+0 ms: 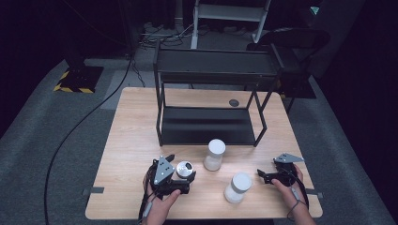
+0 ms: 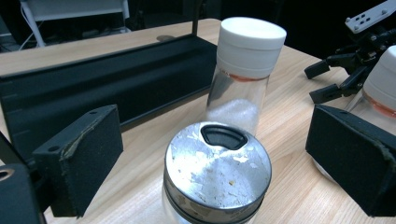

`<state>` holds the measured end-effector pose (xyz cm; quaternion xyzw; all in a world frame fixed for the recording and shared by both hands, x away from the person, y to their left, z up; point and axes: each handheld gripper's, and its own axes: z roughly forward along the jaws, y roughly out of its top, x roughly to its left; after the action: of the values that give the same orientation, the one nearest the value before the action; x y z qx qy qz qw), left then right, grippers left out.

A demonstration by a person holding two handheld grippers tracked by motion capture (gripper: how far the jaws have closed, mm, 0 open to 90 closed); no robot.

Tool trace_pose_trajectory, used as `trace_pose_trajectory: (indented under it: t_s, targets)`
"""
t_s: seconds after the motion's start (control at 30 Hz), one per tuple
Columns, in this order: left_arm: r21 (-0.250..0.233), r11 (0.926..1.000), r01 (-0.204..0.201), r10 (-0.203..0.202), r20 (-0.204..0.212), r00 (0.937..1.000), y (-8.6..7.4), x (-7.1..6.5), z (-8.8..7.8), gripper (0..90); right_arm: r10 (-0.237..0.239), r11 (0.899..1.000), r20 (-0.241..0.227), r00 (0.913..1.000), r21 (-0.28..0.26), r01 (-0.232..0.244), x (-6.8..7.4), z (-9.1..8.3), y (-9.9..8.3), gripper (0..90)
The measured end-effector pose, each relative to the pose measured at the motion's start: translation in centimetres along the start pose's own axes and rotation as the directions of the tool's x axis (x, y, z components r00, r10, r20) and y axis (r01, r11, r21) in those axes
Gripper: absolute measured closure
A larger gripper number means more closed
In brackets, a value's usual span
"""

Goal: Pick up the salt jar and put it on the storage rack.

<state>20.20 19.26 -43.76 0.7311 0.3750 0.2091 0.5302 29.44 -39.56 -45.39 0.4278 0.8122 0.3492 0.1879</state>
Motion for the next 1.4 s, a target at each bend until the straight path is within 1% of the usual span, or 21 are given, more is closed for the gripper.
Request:
trace_pose_trajectory:
  t_s: [0.03, 0.1, 0.27, 0.43, 0.57, 0.7, 0.83, 0.9, 1.1, 1.27, 1.4]
  targets:
    - [0.0, 1.0, 0.006, -0.006, 0.0, 1.0, -0.1, 0.0, 0.1, 3.8, 0.001, 1.0, 0.0, 1.0, 0.0, -0.001, 0.0, 0.0, 0.0, 4.6]
    - [0.006, 1.0, 0.004, -0.004, -0.002, 1.0, -0.3, -0.1, 0.3, 3.9, 0.001, 1.0, -0.001, 1.0, 0.0, -0.001, 0.0, 0.0, 0.0, 4.5]
    - [0.029, 0.9995, -0.009, 0.009, -0.007, 0.9999, -0.6, -0.2, 0.8, 4.5, 0.001, 1.0, 0.0, 1.0, 0.0, -0.001, 0.0, 0.0, 0.0, 4.5]
    - [0.049, 0.9988, -0.001, 0.001, -0.004, 1.0, -0.9, -0.1, 1.3, 5.0, 0.0, 1.0, 0.0, 1.0, 0.0, 0.0, 0.0, 0.0, 0.0, 4.5]
    - [0.065, 0.9977, 0.021, -0.022, 0.001, 0.9998, -1.0, 0.0, 1.5, 5.2, 0.0, 1.0, -0.001, 1.0, 0.0, 0.0, 0.0, 0.0, 0.0, 4.5]
    - [0.084, 0.9959, 0.033, -0.033, 0.002, 0.9995, -1.2, 0.2, 1.9, 5.6, 0.001, 1.0, -0.001, 1.0, 0.0, -0.001, 0.0, 0.0, 0.0, 4.5]
    - [0.102, 0.9931, 0.058, -0.059, 0.012, 0.9982, -1.4, 0.5, 2.2, 5.9, 0.0, 1.0, -0.001, 1.0, 0.0, 0.0, 0.0, 0.0, 0.0, 4.6]
    - [0.114, 0.9916, 0.061, -0.063, 0.013, 0.9979, -1.4, 0.5, 2.3, 5.9, 0.001, 1.0, -0.001, 1.0, 0.0, -0.001, 0.0, 0.0, 0.0, 4.5]
    - [0.14, 0.9886, 0.057, -0.059, 0.009, 0.9982, -1.5, 0.4, 2.8, 6.6, 0.0, 1.0, -0.001, 1.0, 0.0, 0.0, 0.0, 0.0, 0.0, 4.5]
    - [0.166, 0.9852, 0.044, -0.043, -0.008, 0.999, -1.6, 0.2, 3.3, 8.2, -0.001, 1.0, -0.002, 1.0, 0.0, 0.001, 0.0, 0.0, 0.0, 4.5]
    - [0.173, 0.9842, 0.038, -0.035, -0.017, 0.9992, -1.7, 0.1, 3.5, 10.8, 0.0, 1.0, -0.003, 1.0, 0.0, 0.0, 0.0, 0.0, 0.0, 4.5]
